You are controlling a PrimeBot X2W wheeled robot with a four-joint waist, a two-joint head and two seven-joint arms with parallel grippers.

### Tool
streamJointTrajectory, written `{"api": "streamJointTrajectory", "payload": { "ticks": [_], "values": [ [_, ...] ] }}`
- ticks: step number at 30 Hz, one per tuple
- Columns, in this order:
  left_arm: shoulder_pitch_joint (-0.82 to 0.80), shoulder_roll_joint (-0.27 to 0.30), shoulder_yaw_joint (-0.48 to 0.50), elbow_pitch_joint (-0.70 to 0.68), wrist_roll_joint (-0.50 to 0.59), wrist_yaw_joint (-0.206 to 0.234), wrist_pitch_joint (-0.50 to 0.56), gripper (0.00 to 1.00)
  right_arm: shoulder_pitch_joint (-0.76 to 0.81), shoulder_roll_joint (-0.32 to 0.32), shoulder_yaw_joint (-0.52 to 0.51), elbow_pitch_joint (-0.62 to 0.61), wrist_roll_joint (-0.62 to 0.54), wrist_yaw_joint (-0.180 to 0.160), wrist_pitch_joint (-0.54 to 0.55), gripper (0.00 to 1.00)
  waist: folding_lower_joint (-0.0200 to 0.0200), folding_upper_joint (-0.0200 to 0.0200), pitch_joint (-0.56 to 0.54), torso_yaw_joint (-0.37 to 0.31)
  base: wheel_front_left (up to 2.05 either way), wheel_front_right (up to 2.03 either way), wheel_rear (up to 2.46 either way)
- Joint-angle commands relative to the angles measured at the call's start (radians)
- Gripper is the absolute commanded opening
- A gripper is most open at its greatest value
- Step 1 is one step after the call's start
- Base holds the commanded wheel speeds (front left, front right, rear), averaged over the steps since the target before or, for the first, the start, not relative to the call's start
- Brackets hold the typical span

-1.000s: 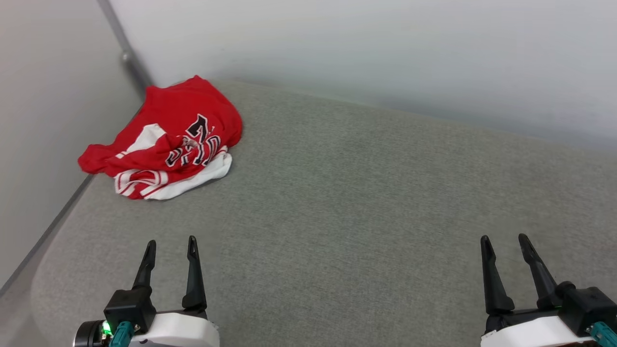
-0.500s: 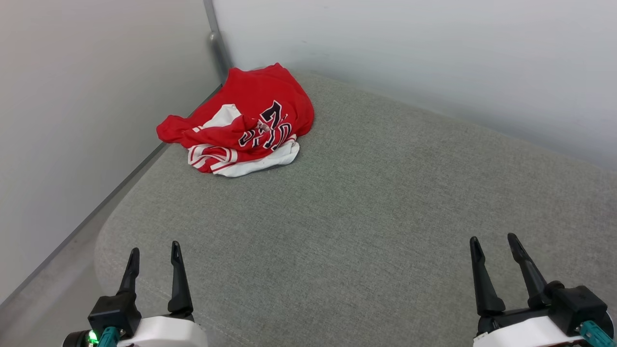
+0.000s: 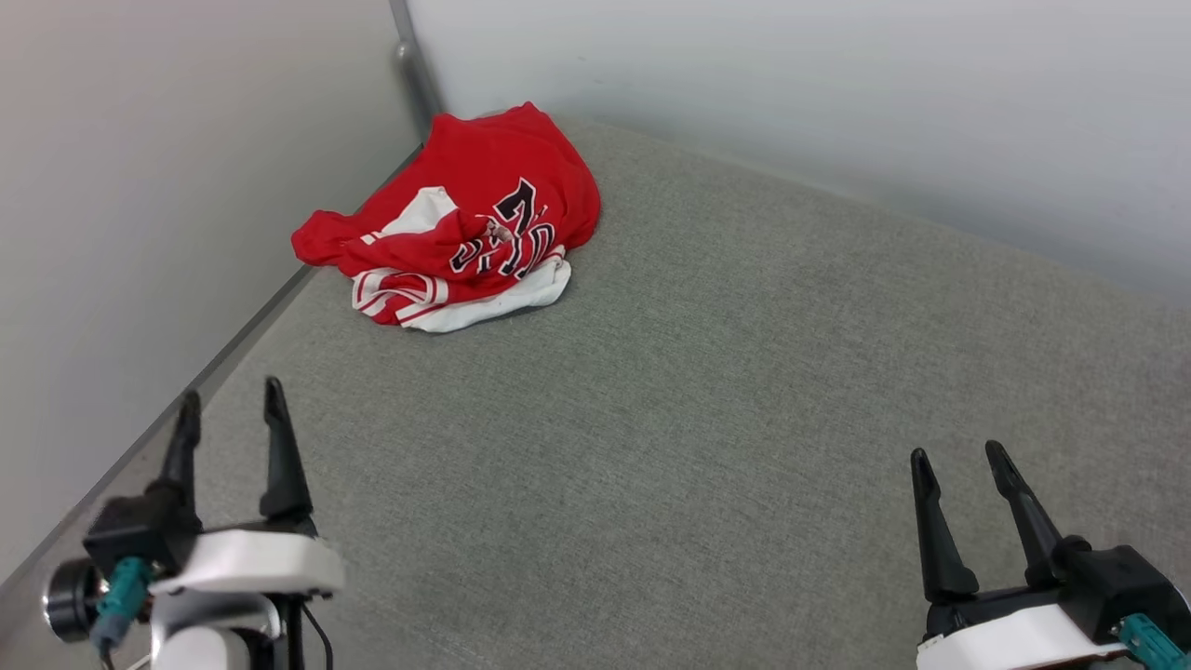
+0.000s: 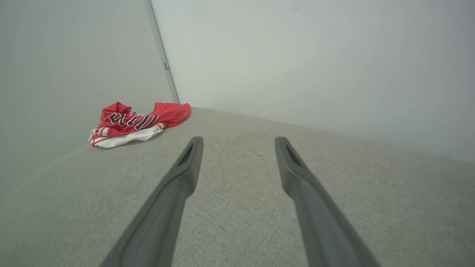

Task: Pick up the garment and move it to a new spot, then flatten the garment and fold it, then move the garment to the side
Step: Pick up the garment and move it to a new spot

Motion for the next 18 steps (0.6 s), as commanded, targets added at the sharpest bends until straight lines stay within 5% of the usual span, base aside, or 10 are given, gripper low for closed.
{"api": "streamJointTrajectory", "payload": {
  "ticks": [1, 3, 7, 18],
  "values": [
    [-0.047, 0.003, 0.022, 0.003, 0.007, -0.019, -0.002, 1.00, -0.016, 0.000, -0.002, -0.006, -0.014, 0.000, -0.002, 1.00, 0.0000, 0.0000, 0.020, -0.017, 0.00, 0.00, 0.00],
    [-0.177, 0.032, 0.090, 0.036, 0.014, -0.079, -0.002, 1.00, -0.039, 0.001, -0.009, -0.018, -0.042, 0.000, -0.002, 1.00, 0.0000, 0.0000, 0.076, -0.051, 0.00, 0.00, 0.00],
    [-0.333, 0.083, 0.135, 0.075, 0.008, -0.117, -0.002, 1.00, -0.074, 0.000, -0.015, -0.037, -0.084, 0.000, -0.002, 1.00, 0.0000, 0.0000, 0.149, -0.090, 0.00, 0.00, 0.00],
    [-0.647, 0.261, 0.140, 0.230, -0.056, -0.139, -0.002, 1.00, -0.161, 0.000, -0.062, -0.106, -0.165, 0.000, -0.002, 1.00, 0.0000, 0.0000, 0.339, -0.176, 0.00, 0.00, 0.00]
  ]
}}
